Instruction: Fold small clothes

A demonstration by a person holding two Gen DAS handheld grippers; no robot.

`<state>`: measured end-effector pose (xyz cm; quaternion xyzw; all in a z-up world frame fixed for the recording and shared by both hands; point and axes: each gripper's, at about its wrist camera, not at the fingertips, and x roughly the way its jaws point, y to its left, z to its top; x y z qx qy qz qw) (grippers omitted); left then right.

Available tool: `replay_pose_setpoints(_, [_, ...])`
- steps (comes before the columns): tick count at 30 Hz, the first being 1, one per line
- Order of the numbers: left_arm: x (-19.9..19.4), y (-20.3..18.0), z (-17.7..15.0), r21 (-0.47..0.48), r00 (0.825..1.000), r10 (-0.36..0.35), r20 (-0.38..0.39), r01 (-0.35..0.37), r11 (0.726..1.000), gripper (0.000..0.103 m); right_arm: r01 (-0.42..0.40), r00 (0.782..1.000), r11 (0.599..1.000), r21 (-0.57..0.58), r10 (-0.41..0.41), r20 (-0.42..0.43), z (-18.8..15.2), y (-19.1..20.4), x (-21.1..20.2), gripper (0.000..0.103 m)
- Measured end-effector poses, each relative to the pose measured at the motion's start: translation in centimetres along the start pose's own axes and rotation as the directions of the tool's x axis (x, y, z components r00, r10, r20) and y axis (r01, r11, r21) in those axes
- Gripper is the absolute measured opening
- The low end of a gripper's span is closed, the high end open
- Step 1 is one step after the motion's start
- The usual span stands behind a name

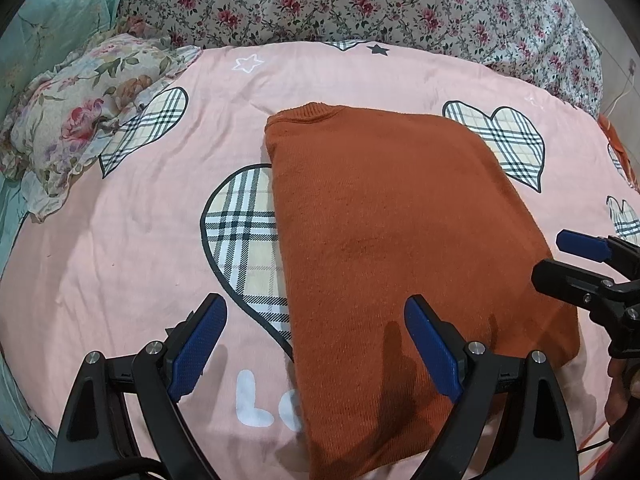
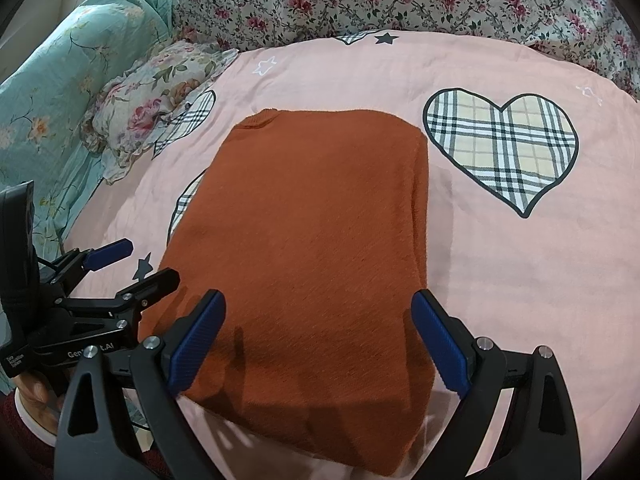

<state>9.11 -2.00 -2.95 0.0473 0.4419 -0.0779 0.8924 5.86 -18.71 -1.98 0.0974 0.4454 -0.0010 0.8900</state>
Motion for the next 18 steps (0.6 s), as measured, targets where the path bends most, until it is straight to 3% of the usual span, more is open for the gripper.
replay_pose_setpoints(18, [0.23, 0.85, 0.7, -0.017, 1.0, 0.002, 0.012, -0.002, 1.0, 0.091, 0.02, 1.0, 1.0, 0.004, -0.02, 0.007, 0.14, -0.73, 0.13, 0.094])
